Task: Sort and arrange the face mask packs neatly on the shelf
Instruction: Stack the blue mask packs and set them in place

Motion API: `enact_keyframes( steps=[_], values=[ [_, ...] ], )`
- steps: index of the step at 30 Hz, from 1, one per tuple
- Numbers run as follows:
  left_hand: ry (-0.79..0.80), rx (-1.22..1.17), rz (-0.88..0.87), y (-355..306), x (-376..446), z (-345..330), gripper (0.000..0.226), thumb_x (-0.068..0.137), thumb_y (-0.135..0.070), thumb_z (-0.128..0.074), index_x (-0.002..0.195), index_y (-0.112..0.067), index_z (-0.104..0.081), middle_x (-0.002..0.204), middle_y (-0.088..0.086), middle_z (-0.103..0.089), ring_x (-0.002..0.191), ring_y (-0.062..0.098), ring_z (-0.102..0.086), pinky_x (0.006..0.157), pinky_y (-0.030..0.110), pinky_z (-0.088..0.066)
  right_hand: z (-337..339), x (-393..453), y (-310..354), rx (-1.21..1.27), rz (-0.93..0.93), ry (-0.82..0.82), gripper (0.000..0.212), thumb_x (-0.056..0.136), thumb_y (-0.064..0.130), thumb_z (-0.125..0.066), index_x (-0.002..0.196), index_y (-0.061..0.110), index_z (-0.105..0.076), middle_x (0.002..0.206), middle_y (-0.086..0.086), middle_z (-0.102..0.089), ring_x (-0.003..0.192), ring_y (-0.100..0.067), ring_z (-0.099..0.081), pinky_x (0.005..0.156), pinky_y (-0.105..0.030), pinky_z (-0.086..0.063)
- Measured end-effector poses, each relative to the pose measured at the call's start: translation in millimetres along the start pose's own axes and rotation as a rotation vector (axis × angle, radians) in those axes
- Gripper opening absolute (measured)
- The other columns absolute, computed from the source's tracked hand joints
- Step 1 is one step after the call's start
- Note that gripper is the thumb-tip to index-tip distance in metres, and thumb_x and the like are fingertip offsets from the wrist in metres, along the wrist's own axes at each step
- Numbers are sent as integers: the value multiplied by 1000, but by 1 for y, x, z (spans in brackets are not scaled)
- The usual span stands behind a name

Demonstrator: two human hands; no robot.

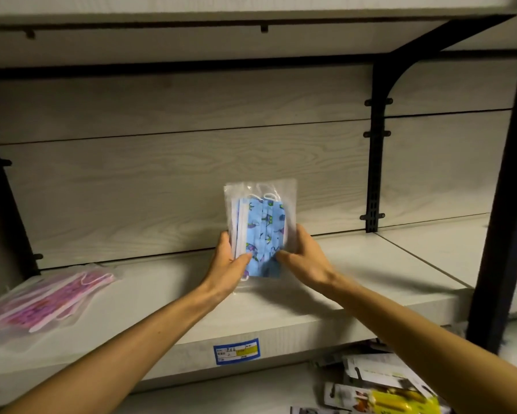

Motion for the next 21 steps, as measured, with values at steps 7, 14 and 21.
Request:
enact_keyframes(
  steps=[7, 14, 21],
  values=[
    [-90, -188, 119, -13, 11, 9, 32, 87, 10, -64, 109, -13, -57, 109, 11, -73, 94, 23, -73, 75, 35, -61, 8, -4, 4, 126, -339, 124, 53, 80, 20, -79, 124, 16, -51, 114, -10, -68, 86, -29, -73, 78, -46, -62],
    [141, -255, 565, -23, -5, -3, 24, 97, -4, -52, 119, -3, -61, 99, 16, -76, 70, 22, -72, 55, 28, -57, 28, -24, 25, 116, -446, 246, 40, 92, 20, -70, 123, 1, -54, 112, -15, -66, 61, -23, -71, 61, -33, -61],
    [21, -100, 346, -32, -29, -28, 37, 89, 3, -54, 126, -4, -54, 97, 11, -72, 73, 15, -67, 53, 23, -52, 50, -66, 38, 202, -509, 294, 32, 90, 21, -69, 116, 9, -54, 104, -19, -73, 75, -29, -75, 66, -37, -63]
  ],
)
Point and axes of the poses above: each hand's wrist, its own x-axis towards the middle knuckle, its own z-axis out of the back of the hand, y = z × x, the point moved 2 cm from there along x, towards the middle knuckle
